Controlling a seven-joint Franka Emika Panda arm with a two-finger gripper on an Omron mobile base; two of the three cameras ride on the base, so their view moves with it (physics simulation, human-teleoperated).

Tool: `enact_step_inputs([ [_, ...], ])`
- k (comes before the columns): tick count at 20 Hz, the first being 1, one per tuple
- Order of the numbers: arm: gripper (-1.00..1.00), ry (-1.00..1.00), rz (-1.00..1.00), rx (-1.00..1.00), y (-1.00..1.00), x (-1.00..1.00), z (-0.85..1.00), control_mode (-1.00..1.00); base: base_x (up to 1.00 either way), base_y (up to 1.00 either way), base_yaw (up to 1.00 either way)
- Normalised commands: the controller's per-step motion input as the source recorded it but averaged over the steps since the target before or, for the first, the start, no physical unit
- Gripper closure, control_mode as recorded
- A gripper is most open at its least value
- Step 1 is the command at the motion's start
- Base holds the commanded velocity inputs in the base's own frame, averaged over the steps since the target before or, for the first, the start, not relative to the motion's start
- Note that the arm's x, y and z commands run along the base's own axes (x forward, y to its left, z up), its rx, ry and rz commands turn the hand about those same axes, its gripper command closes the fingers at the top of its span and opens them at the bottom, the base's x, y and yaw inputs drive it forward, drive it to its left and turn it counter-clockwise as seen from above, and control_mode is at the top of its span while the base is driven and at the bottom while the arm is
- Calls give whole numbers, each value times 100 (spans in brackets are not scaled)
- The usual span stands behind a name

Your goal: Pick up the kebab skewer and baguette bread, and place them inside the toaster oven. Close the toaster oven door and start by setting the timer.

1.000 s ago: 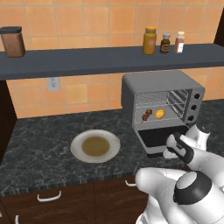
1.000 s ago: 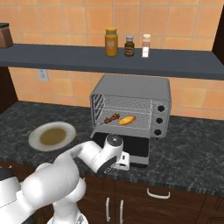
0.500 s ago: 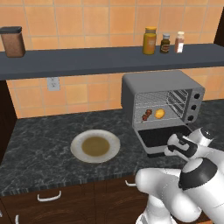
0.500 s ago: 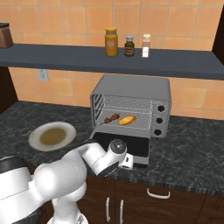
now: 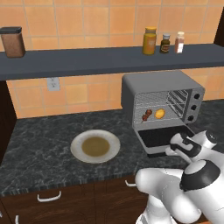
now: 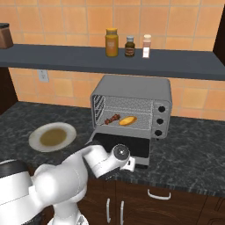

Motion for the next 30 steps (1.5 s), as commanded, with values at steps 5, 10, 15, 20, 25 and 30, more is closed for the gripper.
enact_step_inputs([
  [5, -100, -27, -3, -5, 35, 37, 0, -100, 0, 0, 0],
  [10, -100, -30, -4, -6, 39, 66, 5, -100, 0, 0, 0],
  [15, -100, -26, -4, -4, 40, 84, 27, -100, 0, 0, 0],
  [20, -100, -20, -4, -4, 46, 60, 58, -100, 0, 0, 0],
  [25, -100, -14, -4, -4, 40, 28, 85, -100, 0, 0, 0],
  [30, -100, -7, -2, -2, 28, 14, 80, -100, 0, 0, 0],
])
